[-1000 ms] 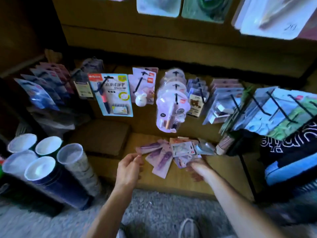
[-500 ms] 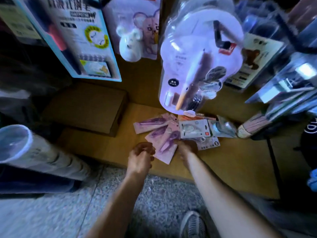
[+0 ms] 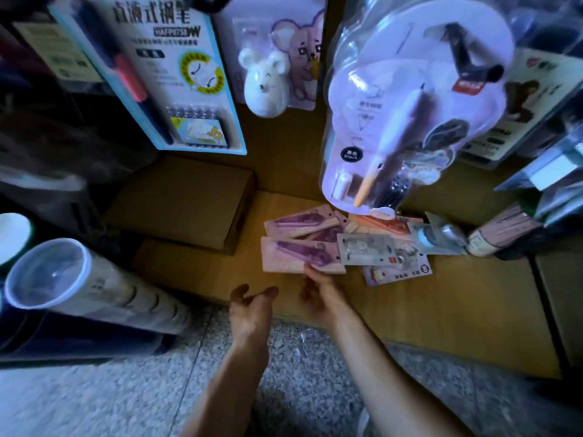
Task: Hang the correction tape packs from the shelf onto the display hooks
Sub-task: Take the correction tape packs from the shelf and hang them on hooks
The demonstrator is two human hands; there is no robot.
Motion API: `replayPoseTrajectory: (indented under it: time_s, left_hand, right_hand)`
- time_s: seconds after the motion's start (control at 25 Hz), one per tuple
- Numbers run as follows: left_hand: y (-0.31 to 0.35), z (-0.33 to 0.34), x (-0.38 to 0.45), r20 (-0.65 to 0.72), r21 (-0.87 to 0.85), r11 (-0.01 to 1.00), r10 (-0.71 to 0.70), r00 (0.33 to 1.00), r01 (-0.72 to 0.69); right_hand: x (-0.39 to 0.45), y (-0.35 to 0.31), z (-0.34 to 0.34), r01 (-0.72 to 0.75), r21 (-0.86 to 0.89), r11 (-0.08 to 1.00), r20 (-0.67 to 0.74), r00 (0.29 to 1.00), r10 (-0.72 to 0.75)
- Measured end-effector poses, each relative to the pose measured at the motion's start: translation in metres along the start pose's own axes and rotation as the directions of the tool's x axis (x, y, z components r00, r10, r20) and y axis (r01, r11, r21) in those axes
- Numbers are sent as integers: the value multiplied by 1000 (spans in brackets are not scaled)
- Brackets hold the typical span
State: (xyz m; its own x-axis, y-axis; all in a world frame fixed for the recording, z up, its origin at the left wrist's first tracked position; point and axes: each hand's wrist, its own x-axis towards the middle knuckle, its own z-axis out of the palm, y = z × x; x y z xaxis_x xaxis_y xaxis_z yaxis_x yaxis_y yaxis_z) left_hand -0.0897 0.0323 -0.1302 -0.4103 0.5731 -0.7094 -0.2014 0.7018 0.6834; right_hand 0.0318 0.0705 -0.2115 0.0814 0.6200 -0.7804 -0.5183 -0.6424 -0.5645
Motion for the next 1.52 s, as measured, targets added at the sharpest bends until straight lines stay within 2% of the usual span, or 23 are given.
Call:
replayPoseTrajectory:
  time_s: [0.08, 0.16, 0.28, 0.36, 0.44, 0.52, 0.56, 0.6, 0.64, 0.68, 0.72, 0.76, 0.8, 0.84, 0.92, 0.96, 1.0, 1.08, 1.2, 1.28, 1.36, 1.44, 1.52]
  left_hand:
    - [-3, -2, -3, 118, -117, 990, -70, 991, 84]
    - [-3, -4, -5, 182, -245, 964, -58, 982, 103]
    - [1, -10, 0, 65, -385, 922, -11, 998, 35]
    - [6, -15, 6, -10, -445, 895, 11, 1000, -14]
    - [6, -20, 11, -52, -472, 880, 28, 998, -49]
    - [4, -23, 13, -71, -453, 888, 50, 996, -76]
    - [2, -25, 15, -75, -445, 892, 54, 996, -82]
    - [0, -26, 16, -75, -443, 892, 57, 996, -85]
    - [-1, -28, 18, -72, -444, 892, 64, 995, -89]
    - [-1, -30, 20, -70, -446, 889, 75, 995, -98]
    - [-3, -32, 22, -68, -446, 889, 85, 994, -106]
    - [-5, -35, 23, -63, -439, 891, 93, 994, -112]
    - [-8, -38, 24, -58, -435, 893, 97, 994, -112]
    - [-10, -40, 23, -50, -434, 895, 91, 995, -103]
    - [-15, -45, 25, -29, -433, 899, 64, 998, -70]
    - [-16, -46, 27, -20, -429, 902, 46, 999, -50]
    - [-17, -47, 28, -19, -416, 909, 27, 999, -33]
    - [-16, -48, 31, -19, -387, 922, 6, 1000, -13]
    - [-13, -47, 32, -22, -379, 925, 27, 999, -33]
    - [-8, -46, 25, -23, -371, 926, 64, 998, -68]
    - [3, -49, 11, -14, -367, 925, 100, 995, -98]
    - [15, -61, -7, 15, -365, 921, 154, 988, -138]
    - [23, -74, -26, 41, -345, 923, 197, 980, -171]
  right_hand:
    - [-20, 12, 0, -55, 16, 998, 180, 982, 51]
    - [-34, 20, 1, -98, -13, 995, 261, 960, 99]
    - [-40, 15, 1, -114, -169, 979, 343, 924, 167]
    - [-35, -4, 1, -81, -394, 915, 266, 943, 199]
    - [-27, -27, -1, -79, -560, 825, 63, 989, 138]
    - [-19, -43, -3, -100, -515, 851, -52, 995, 85]
    - [-15, -48, -3, -60, -506, 861, -76, 997, 25]
    - [-9, -48, -5, 45, -585, 810, -103, 986, -129]
    - [-2, -47, -8, 169, -752, 637, -96, 928, -361]
    - [5, -46, -12, 244, -913, 326, 18, 824, -567]
    - [11, -47, -15, 273, -962, -29, 229, 738, -634]
    - [16, -51, -16, 280, -914, -295, 404, 715, -571]
    - [22, -54, -16, 255, -842, -475, 493, 722, -485]
    - [27, -55, -14, 197, -773, -603, 522, 739, -426]
    - [35, -54, -9, 67, -699, -712, 499, 759, -419]
    - [37, -52, -7, 39, -700, -713, 517, 717, -468]
    - [36, -49, -6, 30, -717, -697, 548, 643, -536]
    - [30, -45, -6, 120, -788, -604, 573, 502, -648]
    - [15, -38, -11, 443, -865, -238, 439, 436, -786]
    - [-12, -31, -10, 608, -788, 91, 274, 480, -833]
    - [-49, -24, -13, 683, -664, 304, 180, 540, -822]
    - [-91, -17, -17, 679, -590, 436, 103, 599, -794]
    - [-121, -10, -21, 685, -570, 455, 117, 615, -780]
